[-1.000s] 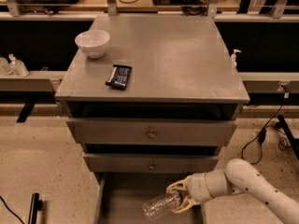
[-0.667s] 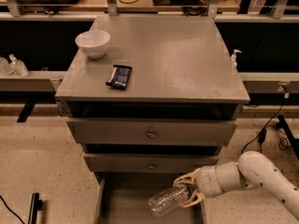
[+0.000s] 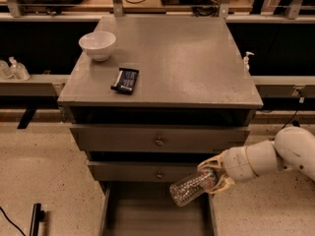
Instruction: Pick water bottle from bottom drawer and place on counter
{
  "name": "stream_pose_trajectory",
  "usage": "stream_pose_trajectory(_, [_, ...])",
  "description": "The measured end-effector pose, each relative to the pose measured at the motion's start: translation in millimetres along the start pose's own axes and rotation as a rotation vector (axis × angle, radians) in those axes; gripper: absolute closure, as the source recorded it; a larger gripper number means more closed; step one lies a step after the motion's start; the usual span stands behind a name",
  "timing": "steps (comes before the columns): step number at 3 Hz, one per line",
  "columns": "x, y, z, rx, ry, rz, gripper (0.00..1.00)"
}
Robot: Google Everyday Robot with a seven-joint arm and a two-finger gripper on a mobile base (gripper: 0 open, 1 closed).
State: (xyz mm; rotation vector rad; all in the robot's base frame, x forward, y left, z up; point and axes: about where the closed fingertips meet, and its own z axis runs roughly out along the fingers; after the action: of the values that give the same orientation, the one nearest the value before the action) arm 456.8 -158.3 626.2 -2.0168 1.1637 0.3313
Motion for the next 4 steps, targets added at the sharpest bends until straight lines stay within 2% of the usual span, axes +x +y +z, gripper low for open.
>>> stream_pose_trajectory(1, [-24.9, -27.5, -44.0, 0.016, 0.105, -0.058, 1.00])
stream_pose_trajectory(2, [-50.1, -60.5, -98.1, 0.072, 0.203, -0.043, 1.00])
stream_pose_trajectory(3, [-65.3, -88.9, -138.2, 0.118, 0.241, -0.025, 1.00])
stream_pose_trajectory(4, [-74.7, -123.8, -167.8, 0.142, 0.247, -0.001, 1.00])
